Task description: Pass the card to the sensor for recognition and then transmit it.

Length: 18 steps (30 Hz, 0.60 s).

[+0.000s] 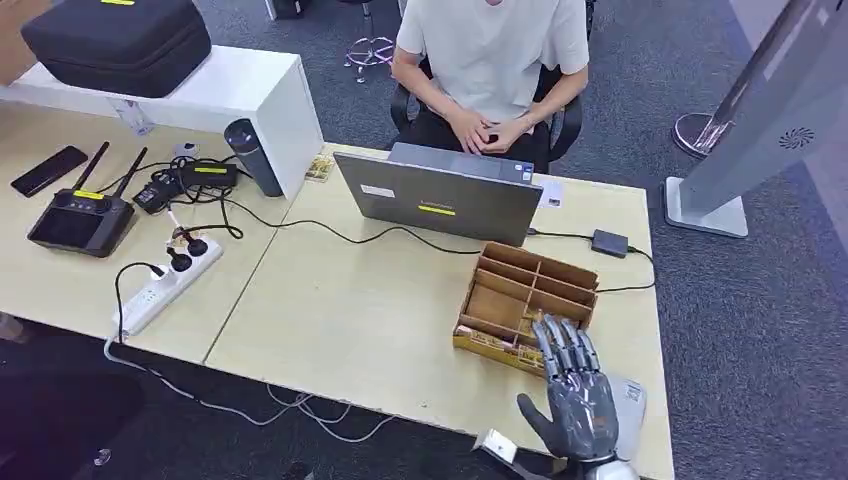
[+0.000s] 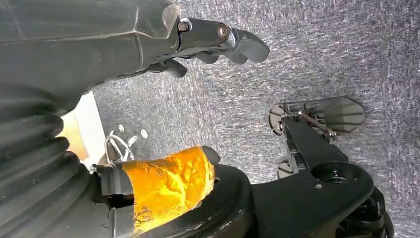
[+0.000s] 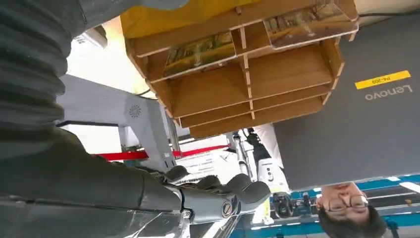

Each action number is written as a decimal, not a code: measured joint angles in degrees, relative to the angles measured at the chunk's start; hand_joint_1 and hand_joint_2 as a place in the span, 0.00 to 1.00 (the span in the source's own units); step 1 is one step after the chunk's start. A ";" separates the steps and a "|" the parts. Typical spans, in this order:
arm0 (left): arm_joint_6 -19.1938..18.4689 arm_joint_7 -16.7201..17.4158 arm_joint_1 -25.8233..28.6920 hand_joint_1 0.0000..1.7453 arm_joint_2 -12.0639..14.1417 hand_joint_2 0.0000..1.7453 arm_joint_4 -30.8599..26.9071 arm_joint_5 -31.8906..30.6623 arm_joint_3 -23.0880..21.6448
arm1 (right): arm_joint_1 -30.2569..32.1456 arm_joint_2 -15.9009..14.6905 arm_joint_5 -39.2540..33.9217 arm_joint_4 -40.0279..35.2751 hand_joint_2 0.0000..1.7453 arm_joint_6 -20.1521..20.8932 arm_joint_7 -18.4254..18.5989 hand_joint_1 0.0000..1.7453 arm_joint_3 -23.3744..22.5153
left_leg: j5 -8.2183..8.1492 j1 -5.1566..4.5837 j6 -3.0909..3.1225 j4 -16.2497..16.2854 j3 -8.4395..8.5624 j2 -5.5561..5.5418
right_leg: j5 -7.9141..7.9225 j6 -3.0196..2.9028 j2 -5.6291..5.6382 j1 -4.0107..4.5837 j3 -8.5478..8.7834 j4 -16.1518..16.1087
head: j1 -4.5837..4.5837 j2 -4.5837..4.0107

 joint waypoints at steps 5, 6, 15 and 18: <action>0.00 0.00 -0.01 0.00 -0.02 1.00 0.00 -0.20 0.02 | -0.66 0.87 0.57 3.08 1.00 -0.96 0.48 0.00 0.61 | 0.00 0.01 0.00 0.00 0.01 0.00 | 0.00 0.00 0.00 0.00 0.00 0.00 | -0.02 0.00; -0.02 0.00 -0.01 0.00 -0.02 1.00 0.00 -0.24 0.02 | -0.76 0.98 0.57 3.54 1.00 -1.05 0.57 0.00 0.72 | 0.00 0.01 0.00 0.00 0.01 0.00 | 0.00 0.00 0.00 0.00 0.00 0.00 | -0.02 0.00; -0.37 0.17 -0.07 0.00 -0.02 1.00 0.00 -1.27 0.00 | -3.05 3.26 0.98 8.68 1.00 -2.43 1.11 0.00 1.53 | 0.01 0.01 -0.01 0.00 0.01 0.02 | 0.00 0.00 0.03 0.01 0.00 0.01 | 0.00 0.00; -0.42 0.17 -0.13 0.00 -0.02 1.00 0.00 -1.66 0.02 | -4.78 4.09 2.08 10.88 1.00 -3.36 2.34 0.00 1.86 | 0.02 0.01 -0.02 0.00 0.02 0.02 | 0.01 -0.01 0.02 0.01 0.00 0.01 | 0.00 0.00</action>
